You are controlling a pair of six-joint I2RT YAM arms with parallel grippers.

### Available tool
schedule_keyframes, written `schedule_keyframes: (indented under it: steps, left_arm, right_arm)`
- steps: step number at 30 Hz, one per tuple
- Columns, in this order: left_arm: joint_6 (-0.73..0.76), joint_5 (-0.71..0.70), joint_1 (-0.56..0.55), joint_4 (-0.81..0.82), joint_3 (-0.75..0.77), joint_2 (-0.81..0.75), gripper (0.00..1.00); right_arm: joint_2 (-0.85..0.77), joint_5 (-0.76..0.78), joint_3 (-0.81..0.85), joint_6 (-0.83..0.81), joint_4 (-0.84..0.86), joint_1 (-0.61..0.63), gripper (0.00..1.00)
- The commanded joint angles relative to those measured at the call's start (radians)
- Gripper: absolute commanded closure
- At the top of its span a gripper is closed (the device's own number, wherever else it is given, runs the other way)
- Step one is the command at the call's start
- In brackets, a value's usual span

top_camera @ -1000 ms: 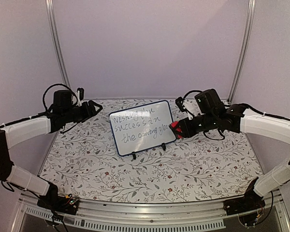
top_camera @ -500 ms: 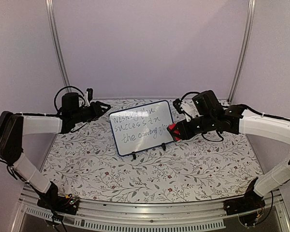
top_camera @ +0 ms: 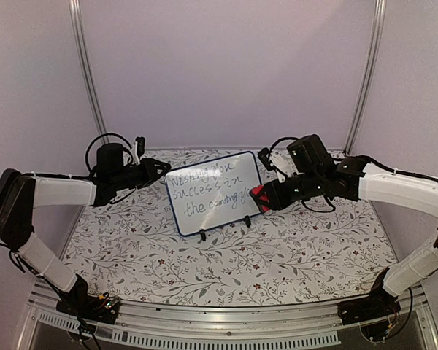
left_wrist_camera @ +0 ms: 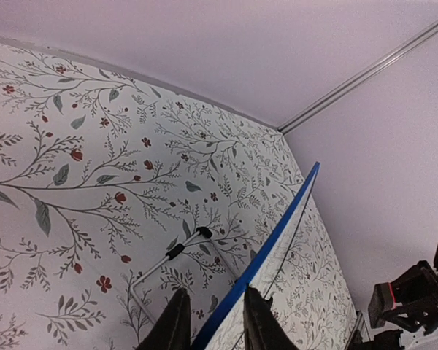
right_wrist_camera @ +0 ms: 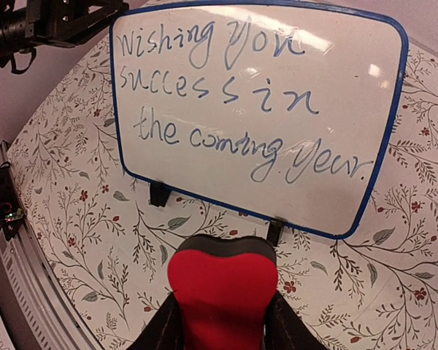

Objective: Erase the whiteboard
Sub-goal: Move the whiteboard to the center of the board.

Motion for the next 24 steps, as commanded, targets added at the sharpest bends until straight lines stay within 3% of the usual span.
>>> schedule_keyframes:
  steps: [1,15,24]
  left_arm:
    - [-0.011,-0.013,-0.013,0.007,-0.037,-0.028,0.77]
    - [-0.074,-0.053,-0.097,0.055,-0.161,-0.117,0.80]
    - [-0.125,-0.168,-0.207,0.039,-0.215,-0.185,0.83]
  right_arm:
    - [0.016,0.012,0.032,0.007,-0.011,0.012,0.63]
    - [0.021,0.018,0.020,0.007,-0.009,0.022,0.63]
    - [0.021,0.020,0.017,0.007,-0.002,0.025,0.63]
